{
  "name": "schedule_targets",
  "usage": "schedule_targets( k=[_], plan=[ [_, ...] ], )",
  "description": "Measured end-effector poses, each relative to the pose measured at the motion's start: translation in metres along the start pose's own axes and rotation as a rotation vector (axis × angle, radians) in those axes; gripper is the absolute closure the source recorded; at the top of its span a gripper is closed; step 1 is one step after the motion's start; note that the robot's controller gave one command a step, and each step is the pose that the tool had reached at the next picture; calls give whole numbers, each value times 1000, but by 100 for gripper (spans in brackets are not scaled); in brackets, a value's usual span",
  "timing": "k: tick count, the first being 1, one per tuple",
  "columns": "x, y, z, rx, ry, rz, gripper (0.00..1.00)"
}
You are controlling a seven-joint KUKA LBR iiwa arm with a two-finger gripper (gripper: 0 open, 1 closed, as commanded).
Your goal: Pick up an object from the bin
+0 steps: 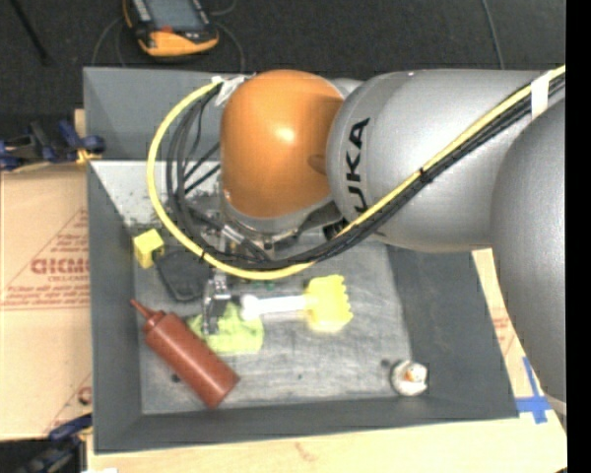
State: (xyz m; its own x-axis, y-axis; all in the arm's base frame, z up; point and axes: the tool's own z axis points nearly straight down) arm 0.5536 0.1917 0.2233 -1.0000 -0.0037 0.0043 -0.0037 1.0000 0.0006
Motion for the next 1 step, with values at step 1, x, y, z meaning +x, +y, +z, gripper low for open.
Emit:
schedule_targets(
  k=[1],
  plan=[
    [-1,-1,-4,-1,-7,3,0]
  ],
)
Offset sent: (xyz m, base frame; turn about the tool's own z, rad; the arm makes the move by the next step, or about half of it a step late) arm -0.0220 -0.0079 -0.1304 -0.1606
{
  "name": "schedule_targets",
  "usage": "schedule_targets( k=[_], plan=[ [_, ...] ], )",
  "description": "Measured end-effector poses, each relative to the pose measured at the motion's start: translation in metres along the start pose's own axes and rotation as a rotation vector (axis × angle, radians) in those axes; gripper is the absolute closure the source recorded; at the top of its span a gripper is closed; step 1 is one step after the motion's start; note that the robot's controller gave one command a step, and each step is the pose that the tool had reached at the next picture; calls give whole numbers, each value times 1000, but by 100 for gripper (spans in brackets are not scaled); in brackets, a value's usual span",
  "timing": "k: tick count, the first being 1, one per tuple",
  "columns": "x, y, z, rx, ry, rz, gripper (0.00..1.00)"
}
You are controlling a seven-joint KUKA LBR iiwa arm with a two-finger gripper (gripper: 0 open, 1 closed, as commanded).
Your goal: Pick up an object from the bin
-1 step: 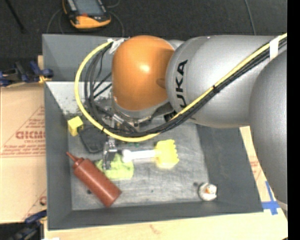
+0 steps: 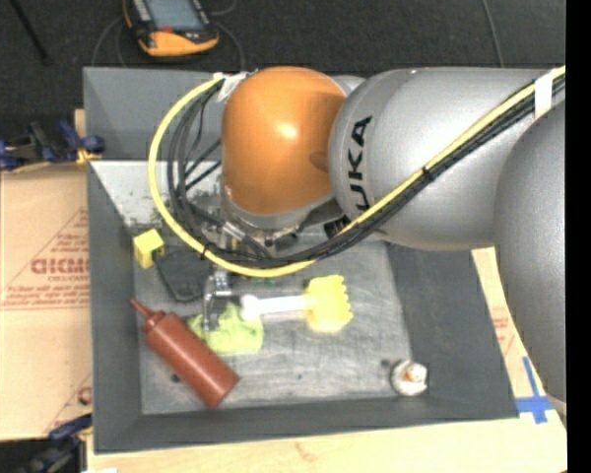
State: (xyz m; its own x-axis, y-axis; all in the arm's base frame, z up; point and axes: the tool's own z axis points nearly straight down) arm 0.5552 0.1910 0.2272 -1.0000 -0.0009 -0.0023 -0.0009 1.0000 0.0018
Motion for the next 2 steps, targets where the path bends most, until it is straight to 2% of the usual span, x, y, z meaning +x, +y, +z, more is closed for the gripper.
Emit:
schedule_targets(
  k=[1,2],
  plan=[
    [46,-4,66,2,5,-64,0],
    [46,-4,66,2,5,-64,0]
  ],
)
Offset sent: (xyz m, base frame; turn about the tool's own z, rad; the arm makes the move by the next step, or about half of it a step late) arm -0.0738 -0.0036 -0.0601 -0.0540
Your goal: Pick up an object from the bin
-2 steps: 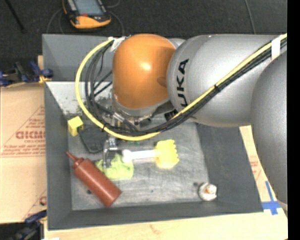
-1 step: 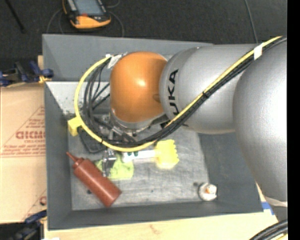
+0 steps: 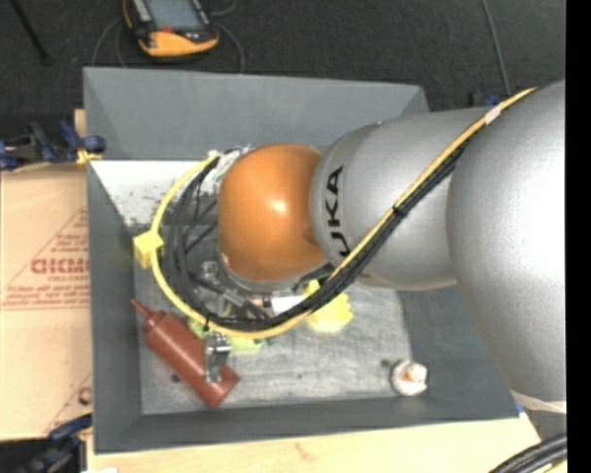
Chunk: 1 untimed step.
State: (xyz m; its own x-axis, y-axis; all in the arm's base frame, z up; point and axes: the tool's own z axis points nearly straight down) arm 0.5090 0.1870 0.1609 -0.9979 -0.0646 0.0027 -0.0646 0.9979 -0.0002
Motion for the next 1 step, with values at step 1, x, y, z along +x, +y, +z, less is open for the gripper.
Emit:
schedule_targets(
  k=[1],
  plan=[
    [-11,21,3,-2,-5,122,0]
  ],
)
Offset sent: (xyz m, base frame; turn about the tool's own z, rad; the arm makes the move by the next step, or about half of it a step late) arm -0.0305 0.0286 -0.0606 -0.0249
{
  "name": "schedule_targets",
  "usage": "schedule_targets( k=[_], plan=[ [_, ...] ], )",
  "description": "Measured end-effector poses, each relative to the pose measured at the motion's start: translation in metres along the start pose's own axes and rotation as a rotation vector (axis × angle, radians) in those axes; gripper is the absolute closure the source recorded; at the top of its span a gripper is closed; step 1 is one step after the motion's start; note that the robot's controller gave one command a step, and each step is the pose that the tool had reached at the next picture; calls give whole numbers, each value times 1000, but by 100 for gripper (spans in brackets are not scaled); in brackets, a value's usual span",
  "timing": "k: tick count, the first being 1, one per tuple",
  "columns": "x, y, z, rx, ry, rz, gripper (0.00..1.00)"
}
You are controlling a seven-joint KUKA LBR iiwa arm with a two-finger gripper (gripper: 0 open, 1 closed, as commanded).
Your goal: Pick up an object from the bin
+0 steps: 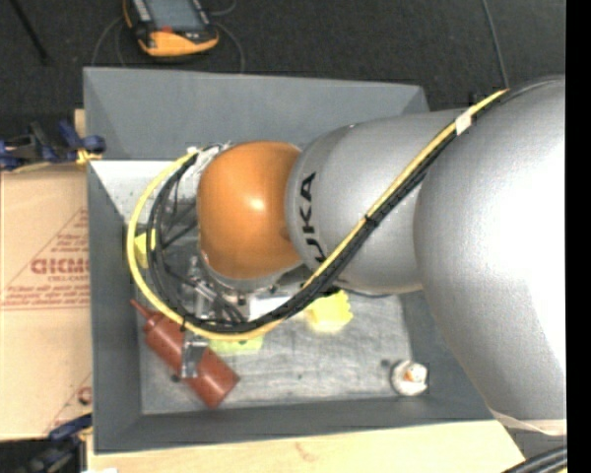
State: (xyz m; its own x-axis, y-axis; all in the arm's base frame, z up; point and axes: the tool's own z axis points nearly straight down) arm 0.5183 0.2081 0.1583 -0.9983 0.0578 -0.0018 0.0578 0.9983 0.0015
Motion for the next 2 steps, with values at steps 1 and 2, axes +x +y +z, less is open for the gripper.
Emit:
schedule_targets(
  k=[1,2],
  plan=[
    [17,5,27,1,-1,28,0],
    [5,5,78,-3,-6,157,100]
  ],
)
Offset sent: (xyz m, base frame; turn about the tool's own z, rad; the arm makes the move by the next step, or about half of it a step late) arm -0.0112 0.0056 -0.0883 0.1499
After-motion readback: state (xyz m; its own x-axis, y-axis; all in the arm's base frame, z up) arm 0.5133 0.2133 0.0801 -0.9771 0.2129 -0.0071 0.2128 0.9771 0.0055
